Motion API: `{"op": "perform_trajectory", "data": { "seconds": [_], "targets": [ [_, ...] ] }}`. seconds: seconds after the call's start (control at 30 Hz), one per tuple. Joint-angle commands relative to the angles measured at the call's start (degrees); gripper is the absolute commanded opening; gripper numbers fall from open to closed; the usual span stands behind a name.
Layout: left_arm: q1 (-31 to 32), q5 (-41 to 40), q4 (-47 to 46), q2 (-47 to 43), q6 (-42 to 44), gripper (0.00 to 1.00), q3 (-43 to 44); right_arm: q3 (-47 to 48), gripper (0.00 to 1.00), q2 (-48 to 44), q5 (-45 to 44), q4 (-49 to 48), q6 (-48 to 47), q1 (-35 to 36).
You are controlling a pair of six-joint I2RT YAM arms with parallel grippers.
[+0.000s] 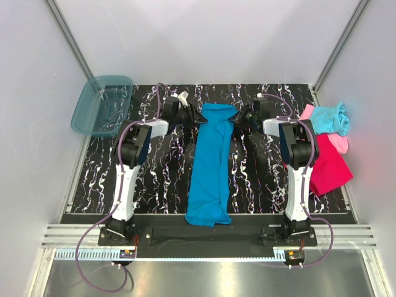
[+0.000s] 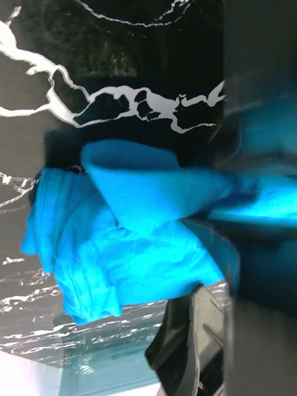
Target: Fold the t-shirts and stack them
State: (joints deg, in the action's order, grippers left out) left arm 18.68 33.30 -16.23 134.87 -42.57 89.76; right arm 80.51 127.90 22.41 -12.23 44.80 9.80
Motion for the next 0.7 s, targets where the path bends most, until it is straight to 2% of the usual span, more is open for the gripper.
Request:
{"op": "perform_trajectory", "data": {
  "seconds": [0.0, 0.07, 0.1, 0.13, 0.27, 0.4, 0.67],
  "targets": [
    [-0.31, 0.63, -2.23, -1.80, 0.73, 0.43, -0.98, 1.93, 0.28, 1.39, 1.58, -0.69, -0.24, 0.39],
    [-0.31, 0.63, -2.23, -2.06, 0.56, 0.34, -0.99, 3.15, 0.16, 2.26, 1.84, -0.60, -0.06, 0.39],
    [-0.31, 0.71, -2.23, -2.24, 0.38, 0.31, -0.99, 3.77, 0.05, 2.53, 1.93, -0.17, -0.06, 0.39],
    [-0.31, 0.63, -2.40, -2.33, 0.12, 0.28, -0.99, 4.47, 0.00, 2.79, 2.11, 0.18, -0.06, 0.39],
    [-0.13, 0.72, -2.40, -2.68, -0.41, 0.20, -0.37, 8.77, 0.00, 4.55, 2.46, 1.68, -0.32, 0.48],
    [0.04, 0.37, -1.61, -2.16, -0.76, 0.18, 1.29, 13.61, 0.00, 6.48, 2.98, 4.40, -1.02, 1.01],
    [-1.71, -1.13, 7.70, 2.58, 1.44, 0.17, 13.06, 27.57, 0.00, 12.19, 3.07, 10.64, -2.08, 1.10]
  ]
}}
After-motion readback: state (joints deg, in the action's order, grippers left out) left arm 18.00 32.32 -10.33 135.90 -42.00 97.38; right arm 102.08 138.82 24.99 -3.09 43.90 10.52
